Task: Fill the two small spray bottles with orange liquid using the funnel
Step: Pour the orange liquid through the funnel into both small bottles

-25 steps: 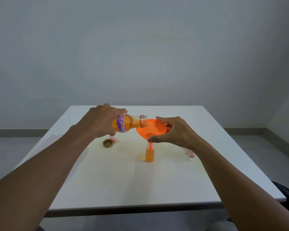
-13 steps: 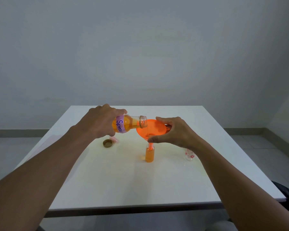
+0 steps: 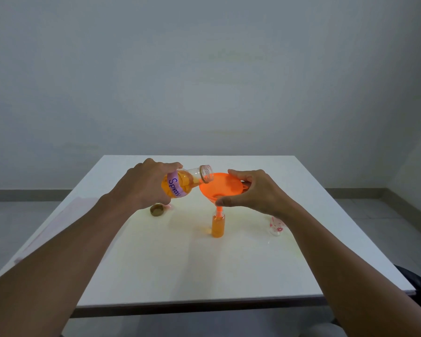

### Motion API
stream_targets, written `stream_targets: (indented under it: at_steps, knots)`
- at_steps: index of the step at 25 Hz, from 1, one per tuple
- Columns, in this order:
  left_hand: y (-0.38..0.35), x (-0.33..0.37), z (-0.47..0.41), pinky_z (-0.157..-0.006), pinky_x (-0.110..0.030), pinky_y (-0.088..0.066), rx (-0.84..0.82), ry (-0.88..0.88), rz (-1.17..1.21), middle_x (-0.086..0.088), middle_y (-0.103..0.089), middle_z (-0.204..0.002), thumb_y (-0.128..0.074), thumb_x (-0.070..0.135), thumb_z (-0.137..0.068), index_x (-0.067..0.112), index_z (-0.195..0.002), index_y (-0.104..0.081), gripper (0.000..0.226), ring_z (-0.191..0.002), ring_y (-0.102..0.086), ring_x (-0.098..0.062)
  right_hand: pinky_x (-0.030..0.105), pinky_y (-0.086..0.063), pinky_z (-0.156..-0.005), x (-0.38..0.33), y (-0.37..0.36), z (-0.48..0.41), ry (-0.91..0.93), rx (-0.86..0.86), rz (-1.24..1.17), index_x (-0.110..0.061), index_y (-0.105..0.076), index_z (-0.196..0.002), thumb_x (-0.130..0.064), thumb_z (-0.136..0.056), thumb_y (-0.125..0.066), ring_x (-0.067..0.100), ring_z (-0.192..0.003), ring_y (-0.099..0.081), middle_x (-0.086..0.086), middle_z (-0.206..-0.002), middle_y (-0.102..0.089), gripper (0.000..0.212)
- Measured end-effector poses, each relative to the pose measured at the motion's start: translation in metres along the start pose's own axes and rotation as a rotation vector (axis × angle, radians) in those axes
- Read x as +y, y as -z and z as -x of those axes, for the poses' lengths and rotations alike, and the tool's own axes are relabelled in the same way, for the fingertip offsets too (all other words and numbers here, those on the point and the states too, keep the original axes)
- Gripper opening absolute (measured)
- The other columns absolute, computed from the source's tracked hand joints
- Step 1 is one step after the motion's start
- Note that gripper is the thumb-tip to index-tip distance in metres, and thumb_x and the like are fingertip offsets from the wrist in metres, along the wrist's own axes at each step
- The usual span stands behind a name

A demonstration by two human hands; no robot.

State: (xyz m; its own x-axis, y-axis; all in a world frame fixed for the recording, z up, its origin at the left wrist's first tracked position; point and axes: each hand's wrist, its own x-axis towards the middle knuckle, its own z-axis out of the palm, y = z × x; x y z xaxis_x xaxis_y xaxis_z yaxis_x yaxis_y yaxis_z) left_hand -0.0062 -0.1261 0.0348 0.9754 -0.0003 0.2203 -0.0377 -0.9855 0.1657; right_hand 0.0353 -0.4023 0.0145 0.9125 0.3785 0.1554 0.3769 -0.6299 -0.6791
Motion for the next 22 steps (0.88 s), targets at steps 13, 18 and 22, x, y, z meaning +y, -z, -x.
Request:
stream_targets:
  at_steps: [13,18,22]
  knots:
    - [-0.014,0.001,0.007,-0.083,-0.039,-0.056,0.066,0.077,0.344,-0.001,-0.062,-0.126,-0.089,0.028,-0.06,0.033,-0.143,-0.048,0.093,-0.113,-0.057,-0.022,0.031,-0.051,-0.093,-0.002,0.0,0.002,-0.022,0.016,-0.015,-0.023,-0.048,-0.15,-0.072,-0.053,-0.079,0.018,-0.125,-0.055,-0.003,-0.15,-0.052,0.113]
    - [-0.022,0.001,0.01,-0.087,-0.043,-0.056,0.074,0.126,0.394,0.0,-0.061,-0.129,-0.09,0.032,-0.063,0.032,-0.144,-0.046,0.092,-0.116,-0.056,-0.022,0.03,-0.05,-0.091,-0.002,-0.001,0.003,-0.025,0.025,-0.013,-0.024,-0.049,-0.15,-0.078,-0.047,-0.075,0.015,-0.122,-0.054,-0.004,-0.149,-0.053,0.119]
    - [-0.025,0.001,0.012,-0.089,-0.046,-0.056,0.069,0.144,0.405,0.001,-0.062,-0.129,-0.09,0.031,-0.062,0.032,-0.143,-0.047,0.092,-0.115,-0.056,-0.023,0.028,-0.05,-0.088,-0.002,-0.002,0.002,-0.021,0.043,-0.017,-0.024,-0.049,-0.149,-0.081,-0.044,-0.073,0.011,-0.116,-0.053,-0.005,-0.149,-0.053,0.122]
